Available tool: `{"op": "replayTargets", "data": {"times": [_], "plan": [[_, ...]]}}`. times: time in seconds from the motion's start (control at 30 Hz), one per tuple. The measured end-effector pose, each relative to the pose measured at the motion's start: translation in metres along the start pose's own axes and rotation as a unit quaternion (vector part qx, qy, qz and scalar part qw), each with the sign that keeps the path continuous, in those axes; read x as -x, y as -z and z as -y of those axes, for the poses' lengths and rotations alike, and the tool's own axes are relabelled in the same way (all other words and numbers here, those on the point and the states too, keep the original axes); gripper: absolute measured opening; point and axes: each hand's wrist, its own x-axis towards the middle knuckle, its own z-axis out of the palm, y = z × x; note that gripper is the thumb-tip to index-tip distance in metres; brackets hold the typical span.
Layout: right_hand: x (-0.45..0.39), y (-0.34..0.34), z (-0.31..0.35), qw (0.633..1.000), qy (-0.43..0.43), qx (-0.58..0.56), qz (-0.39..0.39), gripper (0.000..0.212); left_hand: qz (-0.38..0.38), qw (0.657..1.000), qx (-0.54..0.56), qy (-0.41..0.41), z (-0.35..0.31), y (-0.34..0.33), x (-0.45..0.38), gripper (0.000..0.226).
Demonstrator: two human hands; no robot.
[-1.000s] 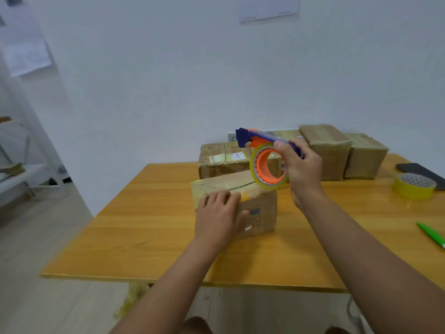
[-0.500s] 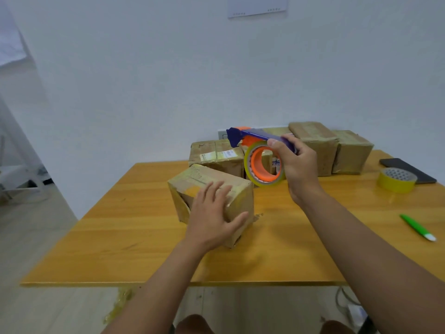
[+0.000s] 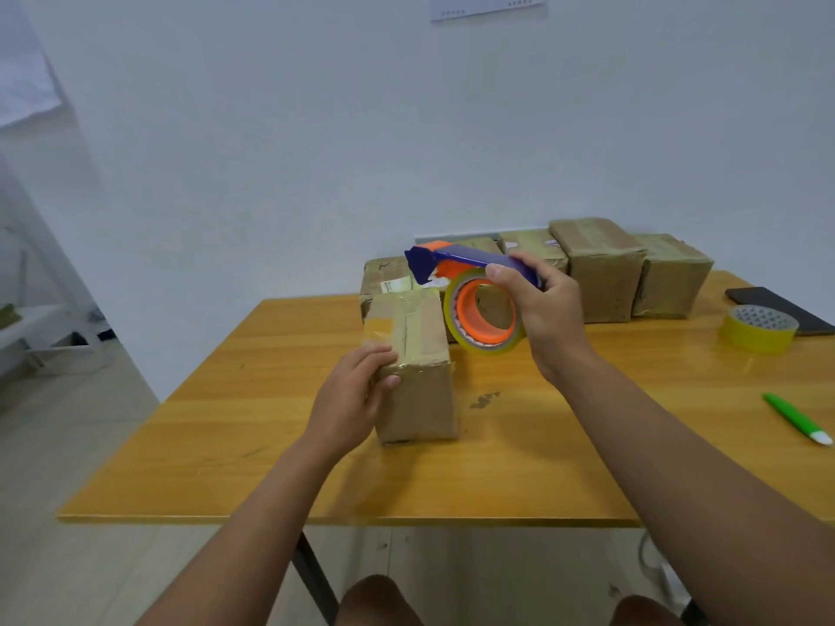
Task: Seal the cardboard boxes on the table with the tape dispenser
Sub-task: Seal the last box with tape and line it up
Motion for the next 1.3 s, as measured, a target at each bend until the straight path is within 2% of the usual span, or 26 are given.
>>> {"op": "replayTargets", "data": {"times": [0.2, 0.33, 0.4, 0.47, 0.5, 0.57, 0.63, 0.7, 0.8, 0.9, 0.97, 1.03, 1.1, 1.2, 1.3], "plan": [[0.005, -0.01, -0.004, 0.999, 0.006, 0.004, 0.041, 0.031, 0.013, 0.999, -0.002, 0.03, -0.008, 0.0, -0.001, 0.034], [0.004, -0.015, -0.008, 0.998, 0.003, 0.023, 0.053, 0.047, 0.015, 0.999, -0.021, 0.042, -0.011, -0.003, 0.004, 0.038], [0.004, -0.017, -0.008, 0.998, 0.0, 0.027, 0.058, 0.052, 0.048, 0.998, -0.01, 0.05, -0.01, 0.002, 0.003, 0.045], [0.005, -0.016, -0.009, 0.998, 0.003, 0.025, 0.065, 0.053, 0.076, 0.988, 0.081, 0.111, -0.013, 0.014, -0.001, 0.052], [0.005, -0.014, -0.009, 0.997, 0.003, 0.022, 0.068, 0.055, 0.07, 0.975, 0.155, 0.145, -0.016, 0.021, -0.006, 0.05], [0.005, -0.01, -0.008, 0.997, -0.006, 0.006, 0.072, 0.059, -0.005, 0.941, 0.277, 0.193, -0.023, 0.032, -0.017, 0.032], [0.006, -0.006, -0.006, 0.996, -0.017, -0.019, 0.082, 0.059, -0.077, 0.888, 0.368, 0.265, -0.033, 0.041, -0.03, 0.027], [0.006, -0.003, -0.003, 0.994, -0.027, -0.037, 0.1, 0.058, -0.059, 0.827, 0.447, 0.335, -0.042, 0.048, -0.041, 0.042], [0.009, -0.001, 0.0, 0.991, -0.026, -0.037, 0.128, 0.061, 0.035, 0.769, 0.52, 0.37, -0.053, 0.053, -0.052, 0.059], [0.01, -0.001, 0.001, 0.989, -0.022, -0.03, 0.144, 0.06, 0.044, 0.7, 0.6, 0.385, -0.057, 0.052, -0.057, 0.041], [0.01, -0.002, 0.001, 0.988, -0.021, -0.027, 0.152, 0.059, 0.04, 0.675, 0.627, 0.387, -0.057, 0.052, -0.057, 0.025], [0.009, -0.001, 0.002, 0.986, -0.011, -0.011, 0.165, 0.057, 0.041, 0.68, 0.623, 0.385, -0.053, 0.054, -0.058, 0.014], [0.008, 0.001, 0.005, 0.984, 0.0, 0.013, 0.179, 0.053, 0.056, 0.724, 0.576, 0.377, -0.047, 0.059, -0.058, 0.009], [0.004, 0.004, 0.014, 0.974, 0.023, 0.081, 0.212, 0.05, 0.083, 0.814, 0.452, 0.356, -0.041, 0.066, -0.058, 0.013], [-0.001, 0.013, 0.018, 0.966, 0.032, 0.111, 0.229, 0.053, 0.058, 0.847, 0.398, 0.347, -0.035, 0.07, -0.055, 0.015]]}}
